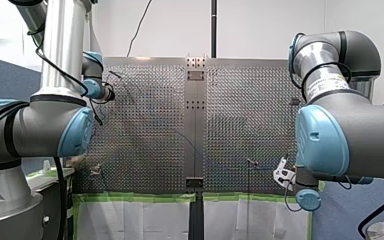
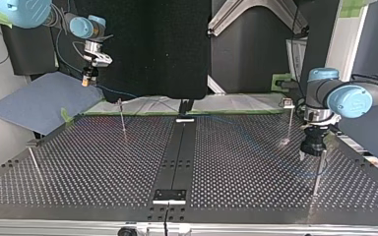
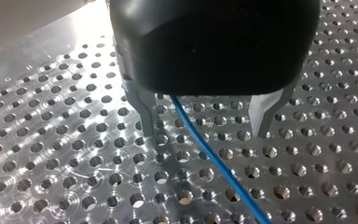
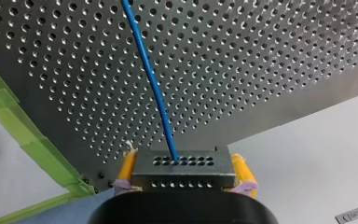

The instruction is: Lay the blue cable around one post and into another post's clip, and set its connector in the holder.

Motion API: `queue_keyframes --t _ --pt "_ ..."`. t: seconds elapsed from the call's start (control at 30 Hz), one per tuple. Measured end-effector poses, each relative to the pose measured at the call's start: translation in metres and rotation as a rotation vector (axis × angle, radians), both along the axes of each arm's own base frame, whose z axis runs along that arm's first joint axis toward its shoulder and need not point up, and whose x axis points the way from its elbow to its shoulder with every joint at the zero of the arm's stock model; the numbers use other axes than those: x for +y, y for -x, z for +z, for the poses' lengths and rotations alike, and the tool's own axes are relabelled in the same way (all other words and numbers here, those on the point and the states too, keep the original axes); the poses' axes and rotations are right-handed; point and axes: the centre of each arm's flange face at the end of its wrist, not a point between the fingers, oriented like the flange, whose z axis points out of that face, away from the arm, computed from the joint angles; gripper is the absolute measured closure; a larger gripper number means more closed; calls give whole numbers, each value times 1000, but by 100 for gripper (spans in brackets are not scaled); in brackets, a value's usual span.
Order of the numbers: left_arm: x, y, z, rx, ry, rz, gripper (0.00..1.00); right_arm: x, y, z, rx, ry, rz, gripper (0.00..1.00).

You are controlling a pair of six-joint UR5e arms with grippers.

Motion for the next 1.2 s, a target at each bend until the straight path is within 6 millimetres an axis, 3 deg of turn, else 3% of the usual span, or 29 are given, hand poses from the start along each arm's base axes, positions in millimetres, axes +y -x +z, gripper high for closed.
queue_keyframes --t 0.27,0.67,1.2 --pt "1 -1 -5 8 6 14 0 1 -1 -1 0 -6 6 100" --pt "0 -7 -59 103 28 20 0 2 -3 -3 1 -10 11 100" --pt "4 2 -77 138 33 80 0 2 -8 -4 0 -13 27 100"
